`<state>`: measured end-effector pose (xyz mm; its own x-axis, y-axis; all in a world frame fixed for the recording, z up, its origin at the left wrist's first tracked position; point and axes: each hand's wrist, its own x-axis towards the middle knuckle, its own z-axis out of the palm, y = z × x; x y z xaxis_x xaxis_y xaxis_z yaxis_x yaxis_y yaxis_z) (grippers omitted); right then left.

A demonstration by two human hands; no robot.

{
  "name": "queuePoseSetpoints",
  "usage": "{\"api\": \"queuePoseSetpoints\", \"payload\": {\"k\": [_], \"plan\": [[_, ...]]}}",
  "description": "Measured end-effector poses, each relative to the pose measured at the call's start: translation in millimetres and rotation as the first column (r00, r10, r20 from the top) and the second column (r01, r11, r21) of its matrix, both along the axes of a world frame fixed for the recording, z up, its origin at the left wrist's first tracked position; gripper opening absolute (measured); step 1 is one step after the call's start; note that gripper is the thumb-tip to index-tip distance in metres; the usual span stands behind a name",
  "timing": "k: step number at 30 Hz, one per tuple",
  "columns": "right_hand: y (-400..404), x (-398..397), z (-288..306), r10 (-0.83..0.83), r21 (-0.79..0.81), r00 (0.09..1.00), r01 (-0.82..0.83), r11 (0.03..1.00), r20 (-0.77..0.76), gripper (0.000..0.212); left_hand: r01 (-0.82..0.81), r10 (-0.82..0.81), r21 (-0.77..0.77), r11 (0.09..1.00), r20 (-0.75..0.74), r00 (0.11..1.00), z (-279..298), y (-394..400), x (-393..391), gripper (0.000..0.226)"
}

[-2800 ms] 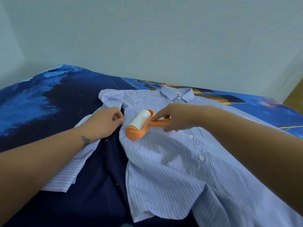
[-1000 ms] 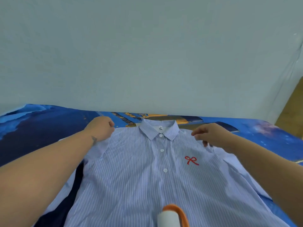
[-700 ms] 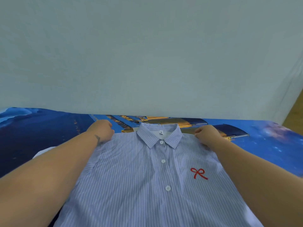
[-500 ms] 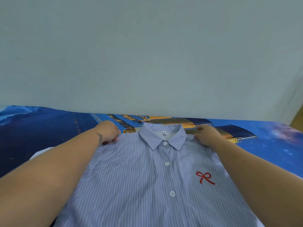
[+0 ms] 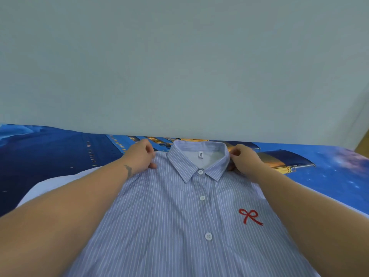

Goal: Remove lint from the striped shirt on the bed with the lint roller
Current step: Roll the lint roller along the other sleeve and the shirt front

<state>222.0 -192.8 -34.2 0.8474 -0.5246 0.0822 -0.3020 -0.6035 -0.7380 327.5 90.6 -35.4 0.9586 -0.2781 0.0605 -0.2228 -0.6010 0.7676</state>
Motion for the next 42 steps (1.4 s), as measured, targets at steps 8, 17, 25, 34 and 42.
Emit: {"api": "queuePoseSetpoints", "payload": {"k": [8, 17, 25, 34, 42], "plan": [[-9.3, -11.5, -12.3, 0.135, -0.092, 0.986, -0.126, 0.988, 0.1, 0.042, 0.169, -0.281, 0.318, 0.933, 0.348, 0.894, -16.3, 9.4, -7.8, 0.035], [-4.9, -8.1, -15.9, 0.273, -0.359, 0.96, -0.275, 0.892, -0.056, 0.032, 0.114, -0.311, 0.476, 0.872, 0.359, 0.88, -24.5, 0.3, -1.4, 0.037], [-4.8, 15.0, -19.7, 0.254, -0.384, 0.957, -0.29, 0.877, -0.141, 0.047, 0.077, -0.321, 0.608, 0.791, 0.303, 0.897, -28.9, -6.1, 18.8, 0.046], [-13.0, 18.6, -33.7, 0.156, -0.449, 0.914, -0.327, 0.831, -0.375, 0.061, 0.136, -0.307, 0.665, 0.734, 0.146, 0.941, -33.4, 4.6, 24.7, 0.054], [-20.9, -18.8, -10.2, 0.122, -0.404, 0.857, -0.357, 0.842, -0.501, 0.06, 0.153, -0.228, 0.539, 0.828, 0.074, 0.971, -9.5, 32.6, 12.9, 0.041]]}}
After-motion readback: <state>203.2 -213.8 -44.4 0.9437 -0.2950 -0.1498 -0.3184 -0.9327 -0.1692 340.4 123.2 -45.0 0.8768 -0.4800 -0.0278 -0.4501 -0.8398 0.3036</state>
